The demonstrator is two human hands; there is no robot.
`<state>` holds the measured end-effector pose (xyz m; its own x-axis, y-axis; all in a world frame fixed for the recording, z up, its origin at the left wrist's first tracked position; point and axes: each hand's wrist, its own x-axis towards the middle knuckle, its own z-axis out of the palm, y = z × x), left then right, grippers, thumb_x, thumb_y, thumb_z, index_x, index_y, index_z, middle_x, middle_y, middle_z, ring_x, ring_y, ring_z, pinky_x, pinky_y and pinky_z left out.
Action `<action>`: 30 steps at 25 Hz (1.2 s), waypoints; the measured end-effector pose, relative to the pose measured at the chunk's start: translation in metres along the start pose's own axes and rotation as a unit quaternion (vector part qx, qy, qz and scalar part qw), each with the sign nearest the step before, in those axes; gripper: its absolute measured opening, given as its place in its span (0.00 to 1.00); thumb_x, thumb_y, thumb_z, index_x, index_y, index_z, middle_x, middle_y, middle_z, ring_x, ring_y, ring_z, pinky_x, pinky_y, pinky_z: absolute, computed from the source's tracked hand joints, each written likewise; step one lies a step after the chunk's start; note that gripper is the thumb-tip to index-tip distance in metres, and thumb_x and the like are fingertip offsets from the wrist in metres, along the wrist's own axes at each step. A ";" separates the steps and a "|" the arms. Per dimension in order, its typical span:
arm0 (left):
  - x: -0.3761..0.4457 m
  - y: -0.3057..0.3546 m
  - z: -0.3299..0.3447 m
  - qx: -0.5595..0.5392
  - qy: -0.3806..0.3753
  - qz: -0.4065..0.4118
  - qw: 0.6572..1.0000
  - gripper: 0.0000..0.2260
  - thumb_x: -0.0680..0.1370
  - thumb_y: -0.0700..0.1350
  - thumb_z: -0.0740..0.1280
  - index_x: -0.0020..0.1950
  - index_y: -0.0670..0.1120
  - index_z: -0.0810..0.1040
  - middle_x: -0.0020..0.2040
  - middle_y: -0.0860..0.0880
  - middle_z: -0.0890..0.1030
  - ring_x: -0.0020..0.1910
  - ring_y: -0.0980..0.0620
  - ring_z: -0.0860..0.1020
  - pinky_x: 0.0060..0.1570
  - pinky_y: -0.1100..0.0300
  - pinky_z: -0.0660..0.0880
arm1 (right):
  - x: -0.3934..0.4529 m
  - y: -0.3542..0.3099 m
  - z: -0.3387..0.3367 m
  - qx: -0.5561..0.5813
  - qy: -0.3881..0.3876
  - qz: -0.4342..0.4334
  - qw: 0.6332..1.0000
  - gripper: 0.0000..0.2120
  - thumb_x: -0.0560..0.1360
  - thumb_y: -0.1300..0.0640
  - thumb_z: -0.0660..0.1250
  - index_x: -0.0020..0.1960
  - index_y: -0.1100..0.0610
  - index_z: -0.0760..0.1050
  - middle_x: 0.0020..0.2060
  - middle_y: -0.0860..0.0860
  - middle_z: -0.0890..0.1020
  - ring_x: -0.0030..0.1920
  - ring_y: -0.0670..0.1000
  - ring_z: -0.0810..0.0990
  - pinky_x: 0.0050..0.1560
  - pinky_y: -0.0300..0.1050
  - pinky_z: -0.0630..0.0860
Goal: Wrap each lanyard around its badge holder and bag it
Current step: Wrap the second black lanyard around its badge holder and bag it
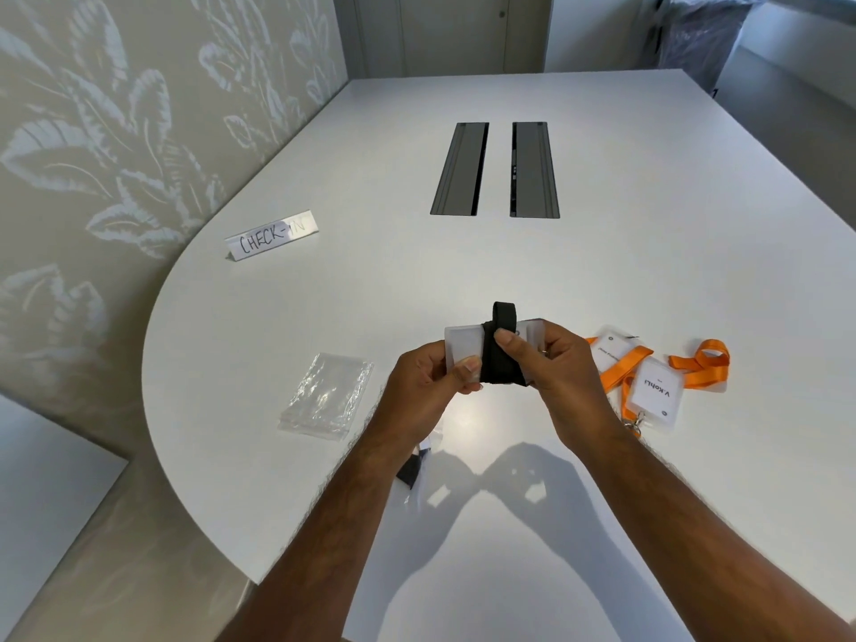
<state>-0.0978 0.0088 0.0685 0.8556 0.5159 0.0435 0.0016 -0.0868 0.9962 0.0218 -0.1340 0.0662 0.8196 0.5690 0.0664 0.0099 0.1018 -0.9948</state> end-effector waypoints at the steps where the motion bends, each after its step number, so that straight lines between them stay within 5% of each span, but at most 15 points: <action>1: -0.001 0.000 0.000 -0.001 -0.001 0.002 1.000 0.05 0.82 0.44 0.72 0.52 0.55 0.85 0.44 0.51 0.89 0.42 0.54 0.88 0.43 0.67 0.80 | 0.001 -0.004 -0.001 -0.014 -0.001 -0.010 1.000 0.10 0.74 0.44 0.77 0.48 0.50 0.85 0.41 0.48 0.85 0.43 0.48 0.84 0.38 0.41 0.81; 5: -0.002 0.001 0.000 0.012 -0.008 0.006 1.000 0.07 0.82 0.44 0.72 0.52 0.58 0.83 0.41 0.57 0.88 0.41 0.57 0.87 0.42 0.70 0.79 | 0.007 -0.016 -0.005 -0.033 -0.014 -0.037 0.999 0.02 0.78 0.52 0.76 0.50 0.47 0.85 0.44 0.44 0.86 0.44 0.44 0.84 0.33 0.39 0.80; 11: -0.003 -0.002 0.000 0.024 -0.021 0.015 0.999 0.08 0.82 0.45 0.71 0.52 0.59 0.82 0.41 0.61 0.88 0.42 0.59 0.87 0.40 0.72 0.77 | 0.012 -0.024 -0.006 -0.083 -0.010 -0.055 0.995 0.07 0.80 0.55 0.75 0.43 0.49 0.84 0.40 0.45 0.86 0.41 0.43 0.83 0.35 0.34 0.78; 18: -0.003 -0.012 0.002 0.083 -0.040 0.026 0.995 0.06 0.82 0.50 0.71 0.53 0.62 0.81 0.46 0.62 0.87 0.46 0.60 0.86 0.45 0.71 0.78 | 0.013 -0.016 -0.009 -0.086 -0.002 -0.025 0.996 0.09 0.81 0.60 0.73 0.46 0.66 0.80 0.36 0.52 0.82 0.36 0.42 0.79 0.37 0.31 0.75; 23: 0.002 -0.021 -0.002 0.111 -0.047 0.032 0.992 0.07 0.81 0.54 0.70 0.56 0.54 0.83 0.50 0.52 0.86 0.50 0.51 0.85 0.53 0.57 0.83 | 0.013 -0.019 -0.013 -0.025 -0.015 -0.007 1.000 0.04 0.80 0.61 0.74 0.53 0.61 0.84 0.31 0.53 0.80 0.39 0.44 0.86 0.43 0.33 0.81; 27: 0.004 -0.020 0.000 0.126 -0.029 0.040 0.991 0.06 0.81 0.54 0.71 0.52 0.53 0.81 0.46 0.54 0.85 0.47 0.55 0.83 0.48 0.64 0.81 | 0.013 -0.022 -0.017 -0.060 -0.019 -0.050 0.997 0.02 0.80 0.60 0.74 0.49 0.59 0.84 0.33 0.48 0.86 0.41 0.46 0.87 0.45 0.37 0.83; 30: 0.004 -0.017 -0.001 0.111 -0.031 0.033 0.993 0.01 0.82 0.51 0.71 0.52 0.55 0.82 0.45 0.59 0.86 0.47 0.60 0.84 0.45 0.69 0.80 | 0.011 -0.022 -0.020 -0.141 -0.036 -0.075 0.986 0.11 0.82 0.52 0.71 0.44 0.55 0.87 0.37 0.49 0.88 0.39 0.50 0.84 0.41 0.40 0.79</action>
<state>-0.0945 0.0131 0.0518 0.8881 0.4496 0.0958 0.0535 -0.3080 0.9499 0.0421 -0.1462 0.0875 0.7535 0.6228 0.2105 0.2964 -0.0360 -0.9544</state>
